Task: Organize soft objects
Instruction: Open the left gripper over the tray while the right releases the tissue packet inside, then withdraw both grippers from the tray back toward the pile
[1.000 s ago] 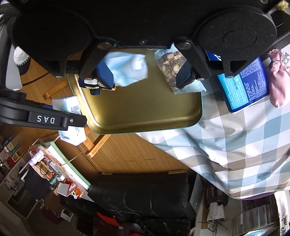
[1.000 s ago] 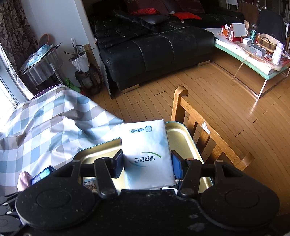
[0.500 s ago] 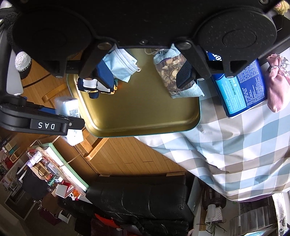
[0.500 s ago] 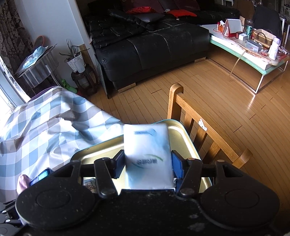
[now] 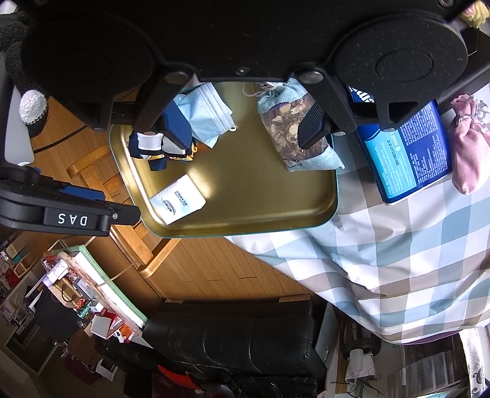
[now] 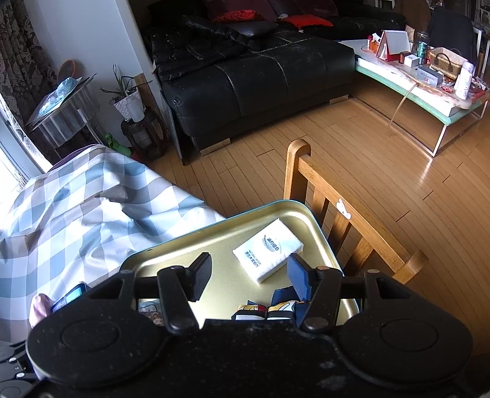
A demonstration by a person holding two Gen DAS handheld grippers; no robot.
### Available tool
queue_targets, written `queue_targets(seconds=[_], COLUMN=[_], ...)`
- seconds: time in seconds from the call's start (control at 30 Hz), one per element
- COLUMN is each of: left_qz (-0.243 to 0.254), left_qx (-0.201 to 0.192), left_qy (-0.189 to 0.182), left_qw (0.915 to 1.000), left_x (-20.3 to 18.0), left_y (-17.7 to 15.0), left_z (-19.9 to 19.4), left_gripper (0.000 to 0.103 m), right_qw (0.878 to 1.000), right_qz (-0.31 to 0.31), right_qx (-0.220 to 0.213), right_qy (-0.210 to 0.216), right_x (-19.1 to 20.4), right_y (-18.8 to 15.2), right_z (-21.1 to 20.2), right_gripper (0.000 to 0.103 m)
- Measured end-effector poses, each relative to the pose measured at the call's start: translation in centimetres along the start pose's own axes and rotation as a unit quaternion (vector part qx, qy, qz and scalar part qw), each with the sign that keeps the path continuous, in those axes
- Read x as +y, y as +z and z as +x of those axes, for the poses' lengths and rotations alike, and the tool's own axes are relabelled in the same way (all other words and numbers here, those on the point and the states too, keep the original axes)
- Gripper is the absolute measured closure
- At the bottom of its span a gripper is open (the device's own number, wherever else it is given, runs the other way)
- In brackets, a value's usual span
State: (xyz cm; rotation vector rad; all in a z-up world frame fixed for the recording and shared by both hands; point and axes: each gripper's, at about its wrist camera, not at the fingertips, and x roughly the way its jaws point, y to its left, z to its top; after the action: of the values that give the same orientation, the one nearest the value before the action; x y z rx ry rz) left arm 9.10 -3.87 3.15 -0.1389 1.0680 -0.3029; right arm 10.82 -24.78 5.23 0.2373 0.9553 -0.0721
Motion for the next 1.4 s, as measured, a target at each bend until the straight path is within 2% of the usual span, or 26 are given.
queue_targets(seconds=[0.5, 0.73, 1.07, 1.4], left_qz=[0.005, 0.011, 0.004, -0.031], left_qx=[0.014, 0.006, -0.007, -0.035], left_qy=[0.018, 0.021, 0.049, 0.063], left_qw=[0.9997, 0.9997, 0.9988, 0.997], left_x=[-0.3, -0.9, -0.6, 0.5], left_y=[-0.9, -1.5, -3.7, -8.5], left_z=[0.3, -1.0, -4.0, -9.8], left_gripper=[0.031, 0.031, 0.031, 0.031], right_qw=[1.0, 1.0, 0.998, 0.997], right_qz=[-0.012, -0.019, -0.052, -0.079], right_qx=[0.012, 0.014, 0.018, 0.02], right_qy=[-0.005, -0.001, 0.001, 0.002], right_x=[0.5, 1.0, 2.6, 4.0], right_y=[-0.3, -0.3, -1.0, -1.7], right_z=[0.6, 0.6, 0.7, 0.7], right_gripper=[0.047, 0.047, 0.046, 0.046])
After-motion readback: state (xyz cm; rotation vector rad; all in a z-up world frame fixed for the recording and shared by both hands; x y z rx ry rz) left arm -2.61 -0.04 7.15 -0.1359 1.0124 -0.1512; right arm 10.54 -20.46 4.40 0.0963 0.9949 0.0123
